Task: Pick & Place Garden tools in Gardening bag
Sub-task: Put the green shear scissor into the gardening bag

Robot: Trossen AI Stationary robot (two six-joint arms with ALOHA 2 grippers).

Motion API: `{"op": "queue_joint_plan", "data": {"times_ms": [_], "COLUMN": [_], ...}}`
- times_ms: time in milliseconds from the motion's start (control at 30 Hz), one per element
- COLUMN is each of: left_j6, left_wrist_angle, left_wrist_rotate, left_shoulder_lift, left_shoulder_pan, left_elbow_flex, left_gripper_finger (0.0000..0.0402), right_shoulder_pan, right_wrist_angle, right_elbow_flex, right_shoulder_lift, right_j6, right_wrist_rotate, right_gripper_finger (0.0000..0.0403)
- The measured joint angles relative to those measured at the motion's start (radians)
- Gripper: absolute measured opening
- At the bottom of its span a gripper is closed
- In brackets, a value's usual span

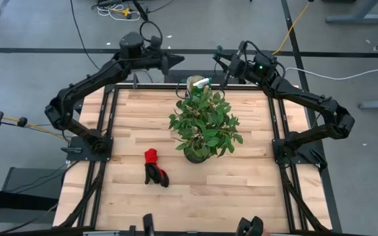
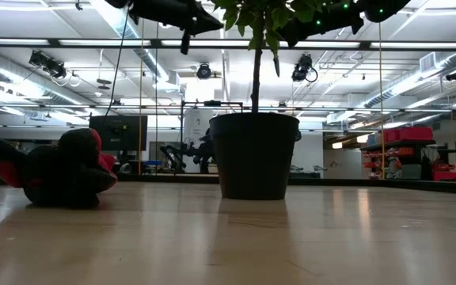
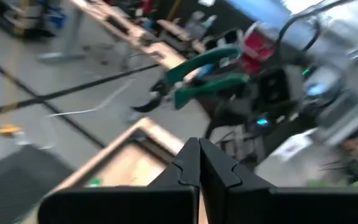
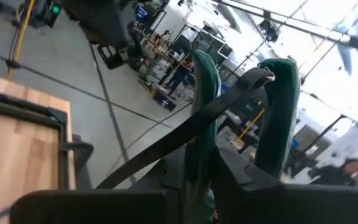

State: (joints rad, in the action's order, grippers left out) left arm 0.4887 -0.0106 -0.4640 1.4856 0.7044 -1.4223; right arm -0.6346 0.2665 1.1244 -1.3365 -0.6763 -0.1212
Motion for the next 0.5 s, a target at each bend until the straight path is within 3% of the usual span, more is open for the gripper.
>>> {"op": "queue_joint_plan", "data": {"times_ms": [300, 500], "left_j6": [-0.222, -0.258], "left_wrist_angle": [-0.244, -0.291], "left_wrist_rotate": [0.179, 0.188], "left_shoulder_lift": [-0.093, -0.1], "left_shoulder_pan": [-0.043, -0.054], "left_elbow_flex": [0.0, 0.0], "left_gripper_finger": [0.0002, 0.0001], "right_shoulder_pan": [0.0, 0.014], "right_wrist_angle": [0.0, -0.003], "right_elbow_flex": [0.0, 0.0], "right_shoulder_lift": [0.0, 0.001], "right_j6": [0.16, 0.207], "right_wrist_rotate": [0.0, 0.005], "right_gripper_finger": [0.0046, 0.0046]}}
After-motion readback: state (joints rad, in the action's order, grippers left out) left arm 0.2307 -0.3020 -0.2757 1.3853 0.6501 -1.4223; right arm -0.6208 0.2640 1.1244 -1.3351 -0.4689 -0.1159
